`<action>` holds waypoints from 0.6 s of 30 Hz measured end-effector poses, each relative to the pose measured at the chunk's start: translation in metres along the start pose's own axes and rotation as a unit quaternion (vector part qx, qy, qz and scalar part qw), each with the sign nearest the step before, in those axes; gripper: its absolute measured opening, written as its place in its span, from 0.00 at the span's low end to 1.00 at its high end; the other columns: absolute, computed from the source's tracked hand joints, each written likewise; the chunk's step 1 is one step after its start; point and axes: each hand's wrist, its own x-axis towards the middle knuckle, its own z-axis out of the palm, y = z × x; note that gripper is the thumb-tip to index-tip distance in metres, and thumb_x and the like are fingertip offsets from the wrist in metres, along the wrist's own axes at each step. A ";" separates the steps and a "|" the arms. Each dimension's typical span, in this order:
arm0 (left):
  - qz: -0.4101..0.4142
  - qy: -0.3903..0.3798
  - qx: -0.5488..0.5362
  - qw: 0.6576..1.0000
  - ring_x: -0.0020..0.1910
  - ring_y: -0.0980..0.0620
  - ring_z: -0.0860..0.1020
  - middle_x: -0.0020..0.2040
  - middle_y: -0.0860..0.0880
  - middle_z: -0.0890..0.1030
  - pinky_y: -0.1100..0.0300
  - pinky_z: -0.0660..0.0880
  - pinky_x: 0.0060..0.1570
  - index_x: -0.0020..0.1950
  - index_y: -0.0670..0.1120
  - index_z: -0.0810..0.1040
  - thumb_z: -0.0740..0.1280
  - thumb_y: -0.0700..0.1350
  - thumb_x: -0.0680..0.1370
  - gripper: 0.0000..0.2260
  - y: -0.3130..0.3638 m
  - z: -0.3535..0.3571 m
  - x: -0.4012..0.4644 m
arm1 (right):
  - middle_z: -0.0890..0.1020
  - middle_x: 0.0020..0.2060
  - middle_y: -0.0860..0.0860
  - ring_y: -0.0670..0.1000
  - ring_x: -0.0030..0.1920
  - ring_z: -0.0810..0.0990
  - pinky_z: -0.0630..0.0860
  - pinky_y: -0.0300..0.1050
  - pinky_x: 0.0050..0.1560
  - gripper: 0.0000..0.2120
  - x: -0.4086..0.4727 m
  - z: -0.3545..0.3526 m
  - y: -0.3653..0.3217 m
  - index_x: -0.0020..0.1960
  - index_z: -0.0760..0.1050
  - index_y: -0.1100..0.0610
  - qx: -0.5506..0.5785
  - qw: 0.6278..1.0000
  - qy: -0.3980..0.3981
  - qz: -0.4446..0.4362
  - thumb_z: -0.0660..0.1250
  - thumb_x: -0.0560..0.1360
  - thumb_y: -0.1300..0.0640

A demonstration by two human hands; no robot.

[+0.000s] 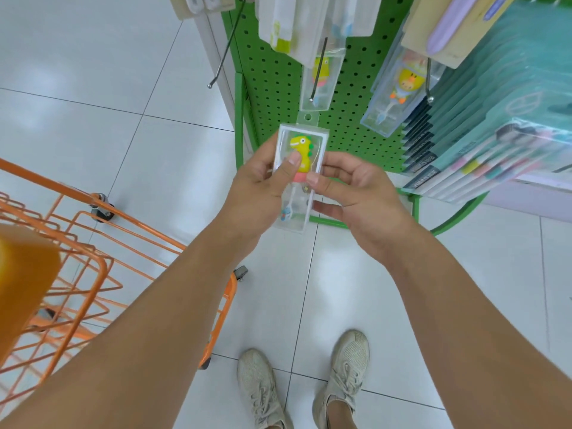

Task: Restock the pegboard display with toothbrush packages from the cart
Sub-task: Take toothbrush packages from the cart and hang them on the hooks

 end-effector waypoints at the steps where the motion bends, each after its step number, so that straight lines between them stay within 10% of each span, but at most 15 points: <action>1: 0.002 0.006 -0.003 1.000 0.58 0.52 0.82 0.61 0.50 0.83 0.57 0.80 0.54 0.71 0.49 0.74 0.62 0.43 0.84 0.15 0.001 0.002 0.001 | 0.84 0.55 0.56 0.48 0.50 0.86 0.83 0.47 0.51 0.14 0.001 0.001 0.001 0.61 0.79 0.59 0.007 1.000 0.008 -0.013 0.72 0.76 0.65; 8: -0.010 0.074 0.000 0.997 0.52 0.56 0.83 0.57 0.49 0.83 0.60 0.81 0.48 0.70 0.49 0.75 0.63 0.43 0.84 0.15 0.009 0.008 0.021 | 0.84 0.47 0.50 0.45 0.45 0.86 0.81 0.39 0.42 0.13 0.021 0.010 -0.007 0.62 0.78 0.62 0.005 0.998 0.045 -0.048 0.69 0.77 0.68; 18: -0.043 0.081 0.051 0.994 0.54 0.55 0.81 0.53 0.52 0.82 0.58 0.78 0.56 0.69 0.51 0.76 0.65 0.44 0.83 0.15 0.006 0.011 0.027 | 0.84 0.57 0.57 0.57 0.57 0.84 0.81 0.54 0.57 0.14 0.034 0.000 -0.001 0.63 0.79 0.60 -0.040 0.997 0.065 -0.033 0.70 0.78 0.67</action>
